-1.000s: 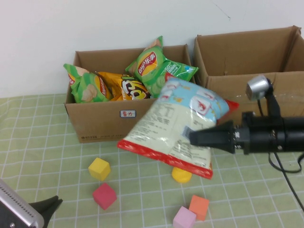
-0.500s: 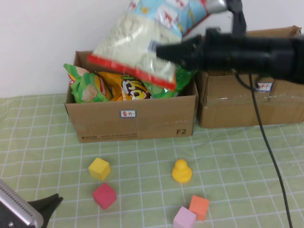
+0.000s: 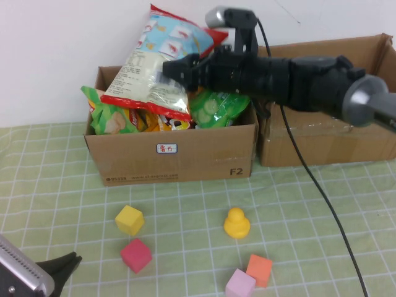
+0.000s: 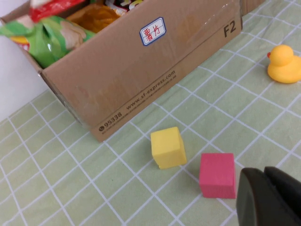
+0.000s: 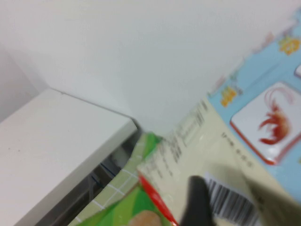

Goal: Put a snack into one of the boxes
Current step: Place the potato chip in the potato chip box

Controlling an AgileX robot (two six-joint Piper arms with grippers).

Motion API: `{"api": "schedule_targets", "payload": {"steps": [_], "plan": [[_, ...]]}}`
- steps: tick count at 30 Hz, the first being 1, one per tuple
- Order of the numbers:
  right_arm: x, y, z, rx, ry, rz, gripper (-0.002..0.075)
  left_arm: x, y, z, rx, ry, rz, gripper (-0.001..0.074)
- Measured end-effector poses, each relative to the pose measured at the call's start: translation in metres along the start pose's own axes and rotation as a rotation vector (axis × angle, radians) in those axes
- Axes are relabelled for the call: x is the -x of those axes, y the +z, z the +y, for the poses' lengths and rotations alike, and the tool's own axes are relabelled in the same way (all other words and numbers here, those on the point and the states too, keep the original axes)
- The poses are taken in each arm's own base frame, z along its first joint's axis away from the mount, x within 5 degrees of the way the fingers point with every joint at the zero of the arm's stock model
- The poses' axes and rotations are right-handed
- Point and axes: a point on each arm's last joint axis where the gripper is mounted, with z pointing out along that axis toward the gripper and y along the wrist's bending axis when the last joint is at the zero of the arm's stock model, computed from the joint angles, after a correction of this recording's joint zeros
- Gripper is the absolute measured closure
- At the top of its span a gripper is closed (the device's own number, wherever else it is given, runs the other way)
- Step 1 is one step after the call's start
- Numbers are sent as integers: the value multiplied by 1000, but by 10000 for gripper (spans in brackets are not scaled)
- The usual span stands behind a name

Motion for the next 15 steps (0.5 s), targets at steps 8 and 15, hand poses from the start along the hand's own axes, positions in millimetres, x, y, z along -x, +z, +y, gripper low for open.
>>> {"api": "schedule_targets", "payload": {"steps": [8, 15], "plan": [[6, -4, 2, 31, 21, -4, 153, -3, 0, -1, -5, -35, 37, 736], [40, -28, 17, -57, -176, -5, 190, -3, 0, -1, -5, -39, 36, 736]]}}
